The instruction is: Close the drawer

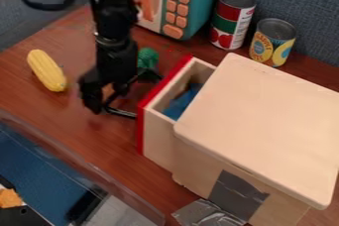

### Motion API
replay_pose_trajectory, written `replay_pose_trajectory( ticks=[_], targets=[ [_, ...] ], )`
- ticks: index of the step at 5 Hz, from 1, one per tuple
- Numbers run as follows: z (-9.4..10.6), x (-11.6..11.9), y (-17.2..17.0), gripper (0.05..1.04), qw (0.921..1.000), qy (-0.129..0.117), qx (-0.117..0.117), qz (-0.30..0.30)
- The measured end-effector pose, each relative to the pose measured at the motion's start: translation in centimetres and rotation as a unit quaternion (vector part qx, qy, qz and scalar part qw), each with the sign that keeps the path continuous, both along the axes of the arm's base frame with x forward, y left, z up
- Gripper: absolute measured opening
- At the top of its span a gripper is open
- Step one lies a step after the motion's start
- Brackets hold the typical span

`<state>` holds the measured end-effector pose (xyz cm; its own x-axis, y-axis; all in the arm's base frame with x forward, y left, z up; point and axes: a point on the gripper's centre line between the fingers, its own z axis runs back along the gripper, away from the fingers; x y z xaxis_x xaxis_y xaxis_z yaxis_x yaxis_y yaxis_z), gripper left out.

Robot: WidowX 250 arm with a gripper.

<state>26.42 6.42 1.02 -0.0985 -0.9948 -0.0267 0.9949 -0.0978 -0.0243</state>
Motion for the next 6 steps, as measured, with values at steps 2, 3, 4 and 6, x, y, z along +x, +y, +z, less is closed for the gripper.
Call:
replay_pose_trajectory(
  ticks=[2, 3, 4, 6],
  targets=[
    [-0.4, 1.0, -4.3, 0.999, 0.9994, -0.001, -0.01, -0.034],
    [-0.3, 1.1, -5.9, 0.999, 0.9988, 0.002, -0.012, -0.048],
    [0.2, 1.1, -6.4, 1.001, 0.9988, 0.0, -0.013, -0.048],
    [3.3, 0.0, -1.1, 0.999, 0.9916, 0.052, 0.079, 0.088]
  ],
)
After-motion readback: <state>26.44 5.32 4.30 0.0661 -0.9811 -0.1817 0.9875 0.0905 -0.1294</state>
